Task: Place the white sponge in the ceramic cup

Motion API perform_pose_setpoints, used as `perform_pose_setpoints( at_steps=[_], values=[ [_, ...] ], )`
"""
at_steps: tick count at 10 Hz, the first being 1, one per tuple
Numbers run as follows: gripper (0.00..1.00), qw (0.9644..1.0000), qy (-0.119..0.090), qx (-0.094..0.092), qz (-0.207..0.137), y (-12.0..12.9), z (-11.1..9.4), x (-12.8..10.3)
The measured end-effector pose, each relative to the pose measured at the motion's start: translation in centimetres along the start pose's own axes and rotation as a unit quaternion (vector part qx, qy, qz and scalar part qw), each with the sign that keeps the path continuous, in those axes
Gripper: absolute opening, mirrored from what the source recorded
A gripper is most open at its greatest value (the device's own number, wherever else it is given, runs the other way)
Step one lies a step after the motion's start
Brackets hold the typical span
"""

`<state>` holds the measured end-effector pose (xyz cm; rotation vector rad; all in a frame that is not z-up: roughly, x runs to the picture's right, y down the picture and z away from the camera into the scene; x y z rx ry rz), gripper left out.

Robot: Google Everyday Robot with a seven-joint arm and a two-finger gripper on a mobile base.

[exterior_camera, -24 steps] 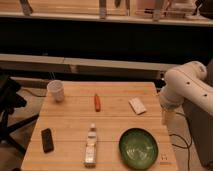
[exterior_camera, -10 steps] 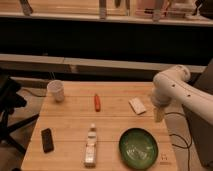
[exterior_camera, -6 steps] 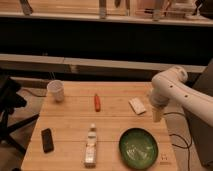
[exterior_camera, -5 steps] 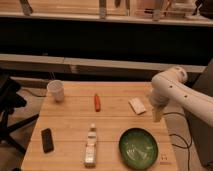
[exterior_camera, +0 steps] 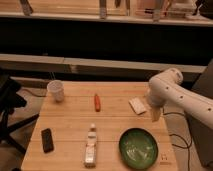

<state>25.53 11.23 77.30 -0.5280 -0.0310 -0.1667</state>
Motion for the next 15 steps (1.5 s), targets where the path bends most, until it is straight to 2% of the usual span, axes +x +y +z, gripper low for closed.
perform_pose_setpoints(
  at_steps=[8,11,15],
  values=[
    [0.80,0.9987,-0.005,0.005,-0.051,-1.1,1.6,-0.4],
    [0.80,0.9967,-0.008,0.008,-0.080,-1.6,2.0,-0.4],
    [0.80,0.9947,-0.012,0.011,-0.102,-1.9,2.4,-0.3]
  ],
)
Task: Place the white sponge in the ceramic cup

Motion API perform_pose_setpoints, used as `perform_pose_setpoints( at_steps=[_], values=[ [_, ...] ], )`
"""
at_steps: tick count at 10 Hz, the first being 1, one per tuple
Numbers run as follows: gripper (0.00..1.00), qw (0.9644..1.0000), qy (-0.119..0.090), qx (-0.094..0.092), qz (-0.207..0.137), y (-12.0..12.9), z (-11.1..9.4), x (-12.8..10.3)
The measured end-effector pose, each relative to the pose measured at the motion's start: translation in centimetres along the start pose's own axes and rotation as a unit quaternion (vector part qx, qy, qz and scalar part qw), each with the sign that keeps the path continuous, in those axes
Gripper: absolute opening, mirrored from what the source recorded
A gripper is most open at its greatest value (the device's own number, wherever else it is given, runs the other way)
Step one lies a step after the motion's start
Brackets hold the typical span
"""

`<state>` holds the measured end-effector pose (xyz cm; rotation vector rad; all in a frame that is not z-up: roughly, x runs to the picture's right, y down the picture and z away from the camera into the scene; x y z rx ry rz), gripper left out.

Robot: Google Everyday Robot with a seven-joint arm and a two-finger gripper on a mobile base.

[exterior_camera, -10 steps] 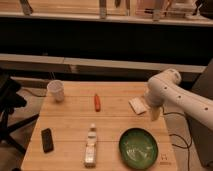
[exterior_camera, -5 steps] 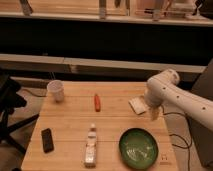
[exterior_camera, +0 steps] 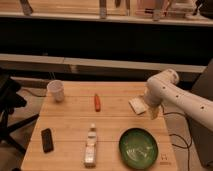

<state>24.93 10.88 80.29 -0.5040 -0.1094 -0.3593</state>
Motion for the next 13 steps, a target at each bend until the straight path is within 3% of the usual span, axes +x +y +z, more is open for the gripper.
perform_pose_setpoints(
  at_steps=[13],
  values=[
    [0.80,0.9976,-0.019,0.004,-0.066,-0.6,1.5,0.4]
  ],
)
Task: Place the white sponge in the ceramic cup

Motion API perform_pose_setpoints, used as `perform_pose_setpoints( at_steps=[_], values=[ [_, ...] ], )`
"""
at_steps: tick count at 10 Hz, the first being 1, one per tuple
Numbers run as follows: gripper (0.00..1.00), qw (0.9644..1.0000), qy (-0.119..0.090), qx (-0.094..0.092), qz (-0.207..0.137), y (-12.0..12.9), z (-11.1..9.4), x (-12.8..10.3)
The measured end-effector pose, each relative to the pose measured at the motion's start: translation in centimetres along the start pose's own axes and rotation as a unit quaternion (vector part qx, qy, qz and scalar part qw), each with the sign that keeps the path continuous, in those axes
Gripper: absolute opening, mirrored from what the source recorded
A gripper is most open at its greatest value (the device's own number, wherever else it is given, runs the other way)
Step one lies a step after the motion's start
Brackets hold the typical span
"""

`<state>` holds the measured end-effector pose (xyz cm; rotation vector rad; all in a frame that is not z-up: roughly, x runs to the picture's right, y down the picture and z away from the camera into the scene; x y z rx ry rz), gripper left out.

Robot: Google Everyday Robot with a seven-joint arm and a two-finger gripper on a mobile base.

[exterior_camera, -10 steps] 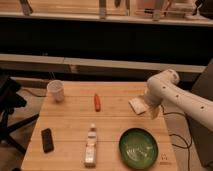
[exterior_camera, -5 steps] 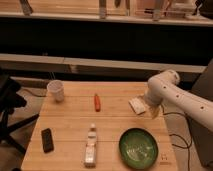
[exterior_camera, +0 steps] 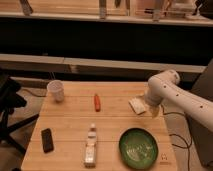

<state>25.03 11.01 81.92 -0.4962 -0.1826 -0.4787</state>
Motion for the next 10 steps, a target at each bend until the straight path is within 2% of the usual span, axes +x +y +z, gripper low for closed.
perform_pose_setpoints(
  at_steps=[10],
  values=[
    [0.80,0.9990,-0.015,-0.008,-0.040,-1.1,2.8,0.9]
  ],
)
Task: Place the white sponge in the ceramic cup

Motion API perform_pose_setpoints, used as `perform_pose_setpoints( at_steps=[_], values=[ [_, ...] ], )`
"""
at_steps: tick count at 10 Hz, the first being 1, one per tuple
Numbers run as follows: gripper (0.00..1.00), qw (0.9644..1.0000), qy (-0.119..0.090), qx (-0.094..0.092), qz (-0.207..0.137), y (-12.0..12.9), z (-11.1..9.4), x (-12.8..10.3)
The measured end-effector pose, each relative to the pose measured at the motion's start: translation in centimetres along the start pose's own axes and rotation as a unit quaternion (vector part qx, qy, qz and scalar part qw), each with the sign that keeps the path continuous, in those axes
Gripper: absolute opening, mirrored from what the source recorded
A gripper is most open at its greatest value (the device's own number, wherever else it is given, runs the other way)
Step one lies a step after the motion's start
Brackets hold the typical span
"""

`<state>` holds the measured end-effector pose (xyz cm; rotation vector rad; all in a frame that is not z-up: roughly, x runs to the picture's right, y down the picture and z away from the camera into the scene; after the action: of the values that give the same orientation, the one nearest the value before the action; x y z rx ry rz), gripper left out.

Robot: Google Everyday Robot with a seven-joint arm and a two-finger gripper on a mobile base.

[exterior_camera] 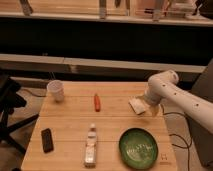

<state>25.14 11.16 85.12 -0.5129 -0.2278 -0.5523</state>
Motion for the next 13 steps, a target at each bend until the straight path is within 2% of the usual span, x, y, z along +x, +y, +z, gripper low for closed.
perform_pose_setpoints(
  at_steps=[6,13],
  values=[
    [0.80,0.9999,-0.003,-0.012,-0.005,-0.8,1.7,0.8],
    [0.80,0.9993,-0.014,-0.027,-0.022,-2.0,3.9,0.4]
  ],
)
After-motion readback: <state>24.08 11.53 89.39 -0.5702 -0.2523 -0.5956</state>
